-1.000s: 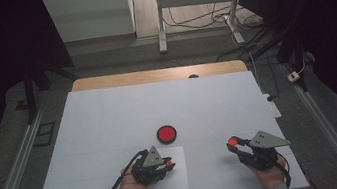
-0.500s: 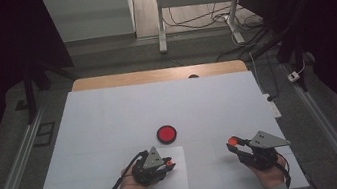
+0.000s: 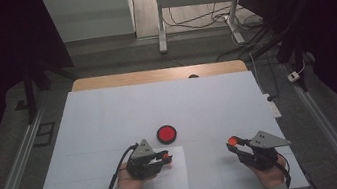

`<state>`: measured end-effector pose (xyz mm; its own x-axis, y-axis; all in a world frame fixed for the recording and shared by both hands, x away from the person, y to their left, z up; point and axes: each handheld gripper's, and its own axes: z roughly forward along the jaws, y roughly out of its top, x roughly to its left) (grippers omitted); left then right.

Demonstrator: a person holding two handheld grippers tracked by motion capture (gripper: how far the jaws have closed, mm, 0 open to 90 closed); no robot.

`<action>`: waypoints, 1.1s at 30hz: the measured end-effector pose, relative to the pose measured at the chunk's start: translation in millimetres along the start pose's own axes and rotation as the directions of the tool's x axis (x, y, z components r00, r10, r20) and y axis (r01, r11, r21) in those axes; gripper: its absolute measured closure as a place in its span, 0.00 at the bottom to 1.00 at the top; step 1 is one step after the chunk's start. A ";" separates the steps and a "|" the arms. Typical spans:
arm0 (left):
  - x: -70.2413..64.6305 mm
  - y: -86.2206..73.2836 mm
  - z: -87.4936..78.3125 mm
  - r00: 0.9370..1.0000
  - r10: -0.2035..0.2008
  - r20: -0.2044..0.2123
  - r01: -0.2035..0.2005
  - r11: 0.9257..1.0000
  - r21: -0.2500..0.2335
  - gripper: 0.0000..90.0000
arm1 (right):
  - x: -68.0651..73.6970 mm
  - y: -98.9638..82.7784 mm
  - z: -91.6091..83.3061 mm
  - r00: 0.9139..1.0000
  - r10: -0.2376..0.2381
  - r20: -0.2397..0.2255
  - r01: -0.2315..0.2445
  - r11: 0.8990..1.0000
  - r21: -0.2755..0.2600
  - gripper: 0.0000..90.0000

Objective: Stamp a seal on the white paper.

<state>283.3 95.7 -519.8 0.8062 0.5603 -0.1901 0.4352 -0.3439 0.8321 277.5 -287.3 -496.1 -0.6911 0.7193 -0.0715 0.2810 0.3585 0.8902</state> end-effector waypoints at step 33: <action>8.7 9.9 -28.2 0.999 -0.005 -0.046 0.003 1.000 -0.030 0.81 | 2.5 -0.7 4.0 1.000 -0.013 -0.007 0.013 1.000 0.018 0.71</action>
<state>283.4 118.5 -498.5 0.7848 0.5961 -0.1695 0.4257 -0.3197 0.8465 278.3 -283.4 -498.6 -0.6991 0.7105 -0.0801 0.2840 0.3787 0.8809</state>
